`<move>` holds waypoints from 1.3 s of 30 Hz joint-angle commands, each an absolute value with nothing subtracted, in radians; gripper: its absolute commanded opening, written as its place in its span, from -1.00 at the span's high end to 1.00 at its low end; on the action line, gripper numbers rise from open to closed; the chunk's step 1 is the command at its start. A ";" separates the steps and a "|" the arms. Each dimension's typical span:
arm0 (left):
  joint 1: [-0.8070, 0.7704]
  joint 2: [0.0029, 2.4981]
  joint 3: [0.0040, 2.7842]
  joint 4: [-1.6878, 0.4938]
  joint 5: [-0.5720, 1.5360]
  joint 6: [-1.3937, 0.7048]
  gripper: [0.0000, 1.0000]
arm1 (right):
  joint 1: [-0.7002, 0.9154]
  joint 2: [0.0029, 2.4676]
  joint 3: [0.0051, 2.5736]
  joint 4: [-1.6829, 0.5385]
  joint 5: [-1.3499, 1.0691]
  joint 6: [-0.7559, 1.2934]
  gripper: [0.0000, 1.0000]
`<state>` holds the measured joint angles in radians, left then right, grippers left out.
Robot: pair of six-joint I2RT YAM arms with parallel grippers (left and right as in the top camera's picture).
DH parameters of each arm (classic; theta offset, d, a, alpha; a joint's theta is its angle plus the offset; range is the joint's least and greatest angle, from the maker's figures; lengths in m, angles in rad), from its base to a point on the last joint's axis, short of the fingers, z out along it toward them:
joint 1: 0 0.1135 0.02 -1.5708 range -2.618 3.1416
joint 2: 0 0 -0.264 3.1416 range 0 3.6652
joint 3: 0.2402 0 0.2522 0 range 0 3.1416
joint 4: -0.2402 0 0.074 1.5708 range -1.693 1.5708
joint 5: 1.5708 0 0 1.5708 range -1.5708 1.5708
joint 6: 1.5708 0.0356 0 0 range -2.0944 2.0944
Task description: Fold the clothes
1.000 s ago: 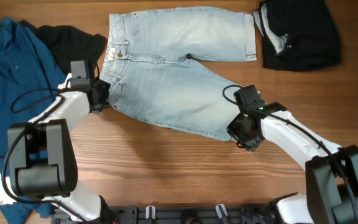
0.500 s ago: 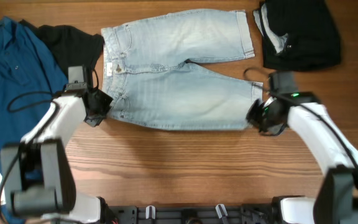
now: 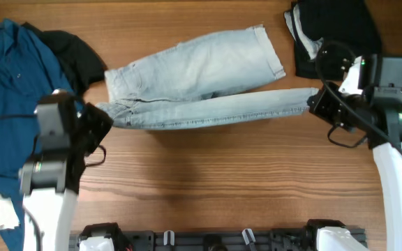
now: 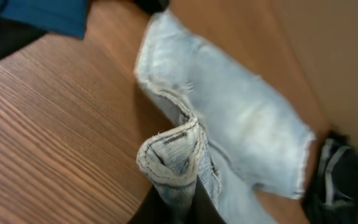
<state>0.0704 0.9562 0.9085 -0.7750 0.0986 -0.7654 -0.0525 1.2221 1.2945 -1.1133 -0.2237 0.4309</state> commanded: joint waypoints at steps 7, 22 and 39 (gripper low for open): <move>0.083 0.793 0.910 -0.875 0.022 -0.740 0.92 | -0.072 1.146 1.325 -1.149 -0.127 0.381 0.91; 0.083 1.225 0.910 -0.768 -0.111 -0.775 0.92 | -0.063 1.665 1.324 -0.742 -0.205 0.283 0.91; 0.083 1.542 0.910 -0.476 -0.133 -0.820 0.92 | 0.121 1.881 1.325 -0.226 -0.123 0.245 0.92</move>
<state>0.0700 1.5406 0.9077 -0.4847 -0.0593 -0.7982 0.1112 1.8629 1.3006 -0.2508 -0.2039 0.2558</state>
